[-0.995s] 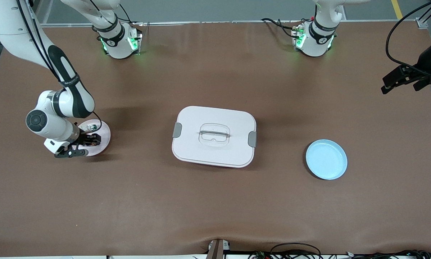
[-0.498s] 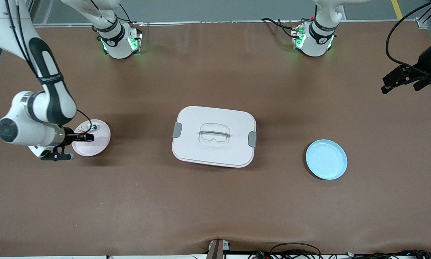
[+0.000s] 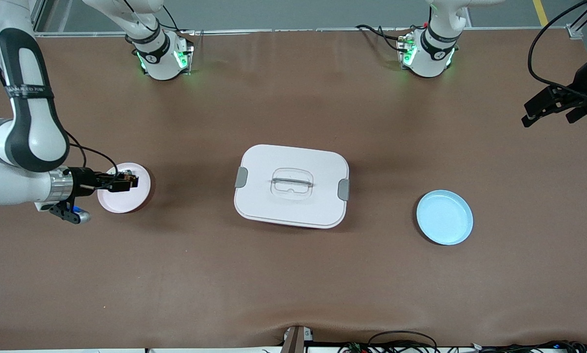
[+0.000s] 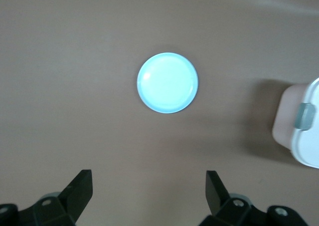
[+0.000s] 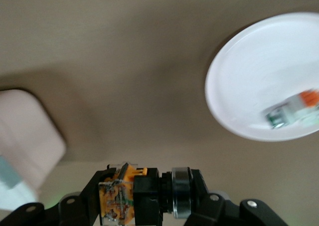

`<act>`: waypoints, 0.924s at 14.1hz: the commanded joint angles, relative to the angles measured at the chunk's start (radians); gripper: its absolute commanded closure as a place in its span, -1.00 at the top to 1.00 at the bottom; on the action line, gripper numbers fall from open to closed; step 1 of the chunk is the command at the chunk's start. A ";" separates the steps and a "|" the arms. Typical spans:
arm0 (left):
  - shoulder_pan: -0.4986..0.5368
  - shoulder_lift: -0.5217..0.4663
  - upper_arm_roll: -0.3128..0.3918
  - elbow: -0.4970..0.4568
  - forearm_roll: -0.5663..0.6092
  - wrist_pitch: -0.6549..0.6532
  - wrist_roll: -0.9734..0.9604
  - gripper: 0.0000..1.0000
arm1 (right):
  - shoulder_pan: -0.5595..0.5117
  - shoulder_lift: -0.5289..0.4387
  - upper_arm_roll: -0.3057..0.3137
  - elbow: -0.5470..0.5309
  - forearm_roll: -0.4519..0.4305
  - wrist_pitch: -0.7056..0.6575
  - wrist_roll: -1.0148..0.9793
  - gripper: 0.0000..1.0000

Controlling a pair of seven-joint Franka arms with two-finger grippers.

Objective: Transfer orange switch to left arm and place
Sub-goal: 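Lift the switch with the right gripper while the left gripper approaches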

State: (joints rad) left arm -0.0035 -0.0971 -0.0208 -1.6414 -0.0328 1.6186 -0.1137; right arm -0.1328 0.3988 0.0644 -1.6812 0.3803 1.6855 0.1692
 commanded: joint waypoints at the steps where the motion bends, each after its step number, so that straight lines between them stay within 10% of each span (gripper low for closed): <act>1: 0.000 0.008 -0.002 0.052 -0.064 -0.022 0.022 1.00 | 0.050 -0.008 0.005 0.070 0.064 -0.061 0.188 -1.00; 13: -0.039 0.134 -0.018 0.074 -0.659 0.099 0.023 1.00 | 0.352 0.003 0.002 0.207 0.262 0.089 0.912 -1.00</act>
State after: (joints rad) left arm -0.0254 -0.0126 -0.0307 -1.5913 -0.6330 1.6934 -0.1046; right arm 0.1790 0.3960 0.0761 -1.5001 0.6054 1.7499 0.9828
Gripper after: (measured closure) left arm 0.000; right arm 0.278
